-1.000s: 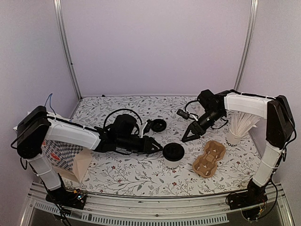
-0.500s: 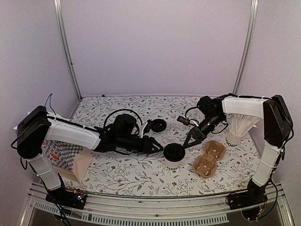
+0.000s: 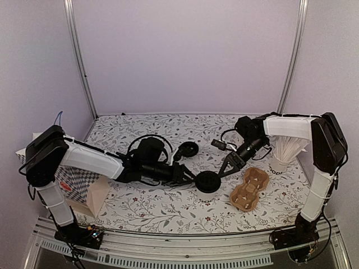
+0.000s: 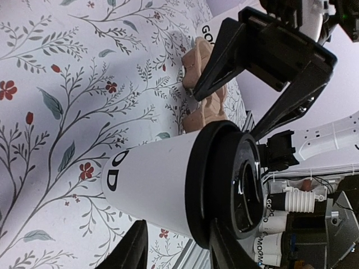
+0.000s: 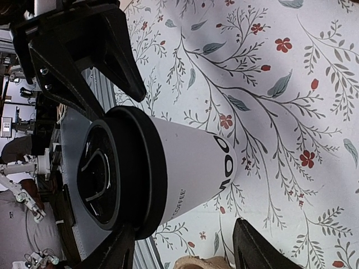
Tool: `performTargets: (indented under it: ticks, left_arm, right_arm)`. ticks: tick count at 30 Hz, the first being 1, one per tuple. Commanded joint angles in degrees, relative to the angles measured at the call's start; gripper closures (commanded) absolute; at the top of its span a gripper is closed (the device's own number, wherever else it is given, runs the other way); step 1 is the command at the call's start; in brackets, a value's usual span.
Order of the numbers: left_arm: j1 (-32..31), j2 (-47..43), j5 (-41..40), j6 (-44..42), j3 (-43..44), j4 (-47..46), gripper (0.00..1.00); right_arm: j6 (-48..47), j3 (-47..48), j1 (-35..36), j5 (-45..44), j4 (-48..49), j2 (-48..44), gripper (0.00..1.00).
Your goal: Pack the takeout coffee
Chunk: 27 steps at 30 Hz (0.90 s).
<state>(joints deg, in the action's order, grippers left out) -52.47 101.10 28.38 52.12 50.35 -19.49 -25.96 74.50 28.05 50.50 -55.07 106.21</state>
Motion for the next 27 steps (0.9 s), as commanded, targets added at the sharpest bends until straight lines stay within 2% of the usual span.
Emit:
performTargets:
  ticks: [1,5,8,11,15,19,22,27]
  left_arm:
    - [0.6,3.1,0.7,-0.2,0.5,0.9,0.62]
    - [1.3,5.8,-2.7,-1.1,-0.2,6.1,0.64]
    - [3.0,7.3,-2.4,1.8,-4.1,4.4,0.69]
    - [3.3,9.8,-3.4,0.4,-3.7,8.0,0.72]
    - [4.3,13.6,-1.4,-1.0,-4.0,8.1,0.72]
    - [4.9,13.7,-1.2,-2.5,-3.3,8.7,0.73]
    - [5.0,11.5,-2.5,-4.9,-1.1,9.4,0.72]
    - [4.8,5.5,-5.9,-9.8,3.6,9.5,0.64]
  right_arm:
    - [-0.1,-1.1,0.4,-0.3,1.1,1.4,0.38]
    - [0.7,-2.1,1.0,-1.6,2.3,2.3,0.38]
    - [2.8,-3.2,1.3,-5.6,4.1,3.4,0.4]
    - [5.1,-4.3,1.6,-11.9,4.9,6.2,0.44]
    - [6.6,-5.0,1.8,-15.6,5.5,8.0,0.49]
    - [6.4,-4.6,1.8,-15.0,5.3,6.9,0.5]
    - [4.3,-4.1,1.8,-10.0,4.5,5.3,0.5]
    - [0.2,-3.2,1.8,-1.0,2.3,0.4,0.46]
